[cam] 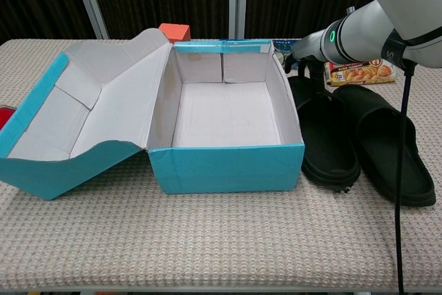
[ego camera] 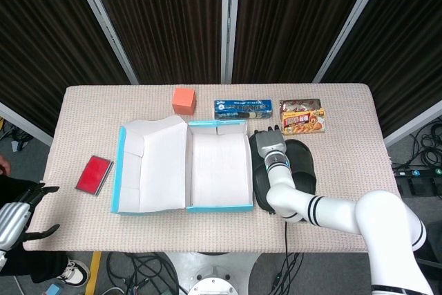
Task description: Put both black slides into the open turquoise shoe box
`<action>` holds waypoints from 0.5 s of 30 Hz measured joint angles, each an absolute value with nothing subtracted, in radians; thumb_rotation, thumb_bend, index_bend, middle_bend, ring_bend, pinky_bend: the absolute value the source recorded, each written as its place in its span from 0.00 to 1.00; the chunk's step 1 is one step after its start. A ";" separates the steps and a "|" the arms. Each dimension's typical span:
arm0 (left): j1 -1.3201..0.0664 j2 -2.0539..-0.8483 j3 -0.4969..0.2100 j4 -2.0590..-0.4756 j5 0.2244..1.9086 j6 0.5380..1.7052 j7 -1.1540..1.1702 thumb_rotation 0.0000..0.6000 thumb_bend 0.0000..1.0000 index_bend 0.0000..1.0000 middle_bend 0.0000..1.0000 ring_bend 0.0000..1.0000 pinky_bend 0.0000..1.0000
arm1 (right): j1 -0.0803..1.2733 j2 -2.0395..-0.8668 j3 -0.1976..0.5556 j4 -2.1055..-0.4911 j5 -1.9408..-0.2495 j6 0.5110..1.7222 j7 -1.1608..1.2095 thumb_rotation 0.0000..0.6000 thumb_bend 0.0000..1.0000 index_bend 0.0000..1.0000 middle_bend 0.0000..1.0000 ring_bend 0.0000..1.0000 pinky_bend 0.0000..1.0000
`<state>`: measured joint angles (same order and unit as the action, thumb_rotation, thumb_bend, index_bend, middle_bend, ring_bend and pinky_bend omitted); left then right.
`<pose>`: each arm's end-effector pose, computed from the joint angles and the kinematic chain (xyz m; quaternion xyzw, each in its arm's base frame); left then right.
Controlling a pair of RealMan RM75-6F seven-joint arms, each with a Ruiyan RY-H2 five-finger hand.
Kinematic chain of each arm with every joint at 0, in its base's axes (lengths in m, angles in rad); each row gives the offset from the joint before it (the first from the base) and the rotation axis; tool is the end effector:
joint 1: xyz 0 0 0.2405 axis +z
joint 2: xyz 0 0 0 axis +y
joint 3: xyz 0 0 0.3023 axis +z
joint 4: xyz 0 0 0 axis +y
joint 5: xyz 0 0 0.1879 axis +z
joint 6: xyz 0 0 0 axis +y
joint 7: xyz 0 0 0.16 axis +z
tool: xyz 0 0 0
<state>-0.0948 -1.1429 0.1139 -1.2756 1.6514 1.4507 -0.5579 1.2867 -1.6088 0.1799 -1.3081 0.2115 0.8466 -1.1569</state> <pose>-0.3948 0.1725 0.1870 -0.6114 -0.4983 -0.4011 0.4658 -0.1153 -0.4682 -0.0318 0.7519 -0.4317 0.0750 0.4925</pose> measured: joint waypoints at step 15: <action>-0.089 -1.131 0.127 -1.256 1.653 1.449 -0.593 1.00 0.19 0.19 0.21 0.10 0.24 | 1.308 -1.619 0.196 -1.258 0.292 0.798 -1.175 1.00 0.07 0.11 0.26 0.11 0.00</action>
<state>-0.0890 -1.1310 0.1270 -1.2558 1.6530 1.4487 -0.5927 1.3084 -1.6187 0.1963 -1.2584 0.2921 0.7976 -1.1745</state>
